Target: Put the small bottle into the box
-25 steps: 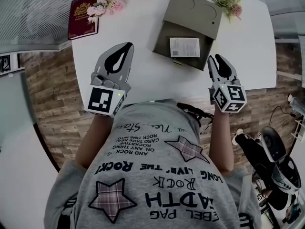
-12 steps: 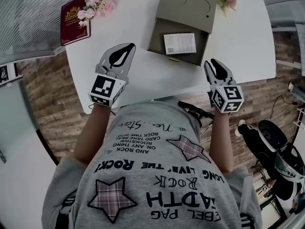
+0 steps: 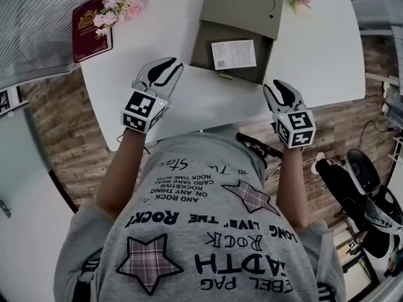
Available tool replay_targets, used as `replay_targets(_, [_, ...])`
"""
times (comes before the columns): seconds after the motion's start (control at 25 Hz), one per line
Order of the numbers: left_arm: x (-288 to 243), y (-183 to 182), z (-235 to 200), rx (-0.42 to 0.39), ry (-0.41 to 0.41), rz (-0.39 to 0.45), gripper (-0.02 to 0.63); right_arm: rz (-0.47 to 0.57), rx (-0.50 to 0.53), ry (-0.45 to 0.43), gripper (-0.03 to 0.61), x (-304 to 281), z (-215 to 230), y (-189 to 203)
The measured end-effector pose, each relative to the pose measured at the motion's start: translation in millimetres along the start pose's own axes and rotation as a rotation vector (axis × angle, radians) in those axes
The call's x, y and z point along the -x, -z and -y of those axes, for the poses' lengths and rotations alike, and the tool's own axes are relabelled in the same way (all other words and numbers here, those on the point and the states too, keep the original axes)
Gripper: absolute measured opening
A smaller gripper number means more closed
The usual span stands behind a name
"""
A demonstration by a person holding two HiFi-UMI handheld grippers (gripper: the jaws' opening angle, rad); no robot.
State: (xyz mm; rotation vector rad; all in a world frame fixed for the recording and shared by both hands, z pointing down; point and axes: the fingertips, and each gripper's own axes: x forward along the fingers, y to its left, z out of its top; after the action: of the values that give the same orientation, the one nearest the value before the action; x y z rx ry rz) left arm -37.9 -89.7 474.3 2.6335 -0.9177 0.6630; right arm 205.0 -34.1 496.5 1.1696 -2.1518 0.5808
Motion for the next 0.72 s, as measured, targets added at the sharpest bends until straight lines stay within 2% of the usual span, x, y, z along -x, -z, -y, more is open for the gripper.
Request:
replay_targets(0.32, [-20, 32, 12, -0.011, 0.058, -0.130, 0.112, -0.108, 0.106, -0.062, 0.146, -14, -13, 24])
replay_targets(0.72, [-44, 54, 19, -0.049, 0.082, -0.204, 0.114, -0.177, 0.203, -0.149, 0.140, -31, -17, 40])
